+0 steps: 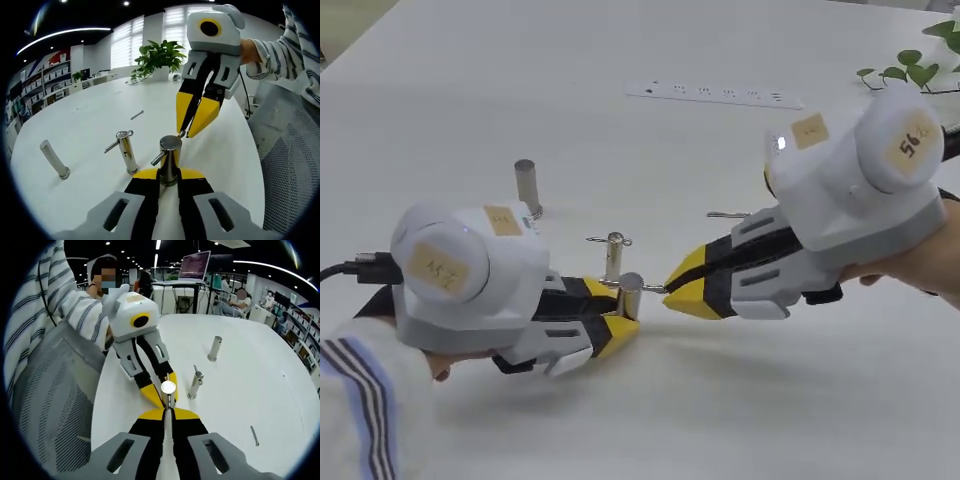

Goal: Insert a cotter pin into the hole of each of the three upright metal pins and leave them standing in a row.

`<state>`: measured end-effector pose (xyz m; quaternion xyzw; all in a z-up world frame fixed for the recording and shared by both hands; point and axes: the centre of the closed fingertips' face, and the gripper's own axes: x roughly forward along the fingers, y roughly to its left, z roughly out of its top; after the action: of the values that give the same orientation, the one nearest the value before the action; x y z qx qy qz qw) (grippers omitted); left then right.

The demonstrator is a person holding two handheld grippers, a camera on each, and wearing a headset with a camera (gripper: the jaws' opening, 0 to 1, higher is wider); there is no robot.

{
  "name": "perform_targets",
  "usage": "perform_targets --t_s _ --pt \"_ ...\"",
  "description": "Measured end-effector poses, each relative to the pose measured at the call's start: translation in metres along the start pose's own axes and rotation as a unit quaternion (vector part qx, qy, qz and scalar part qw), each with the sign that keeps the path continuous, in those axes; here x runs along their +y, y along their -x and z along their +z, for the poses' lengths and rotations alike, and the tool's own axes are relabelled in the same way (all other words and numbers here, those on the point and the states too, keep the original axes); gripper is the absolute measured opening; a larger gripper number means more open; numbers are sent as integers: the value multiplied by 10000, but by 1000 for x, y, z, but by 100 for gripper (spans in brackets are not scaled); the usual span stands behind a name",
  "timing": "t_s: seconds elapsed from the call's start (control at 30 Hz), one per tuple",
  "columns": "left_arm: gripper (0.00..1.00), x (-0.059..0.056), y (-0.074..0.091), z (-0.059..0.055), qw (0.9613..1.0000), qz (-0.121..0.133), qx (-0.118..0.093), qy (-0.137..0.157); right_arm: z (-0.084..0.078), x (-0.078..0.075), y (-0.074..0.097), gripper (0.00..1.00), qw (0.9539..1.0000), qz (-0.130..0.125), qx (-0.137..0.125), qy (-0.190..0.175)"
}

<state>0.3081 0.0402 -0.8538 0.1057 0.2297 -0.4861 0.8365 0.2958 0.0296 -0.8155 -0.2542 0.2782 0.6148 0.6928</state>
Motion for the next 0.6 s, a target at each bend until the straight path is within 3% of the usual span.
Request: perform_targets --t_s 0.6 --pt "12 1 -1 0 10000 25 26 2 8 -1 -6 5 9998 27 -90 -153"
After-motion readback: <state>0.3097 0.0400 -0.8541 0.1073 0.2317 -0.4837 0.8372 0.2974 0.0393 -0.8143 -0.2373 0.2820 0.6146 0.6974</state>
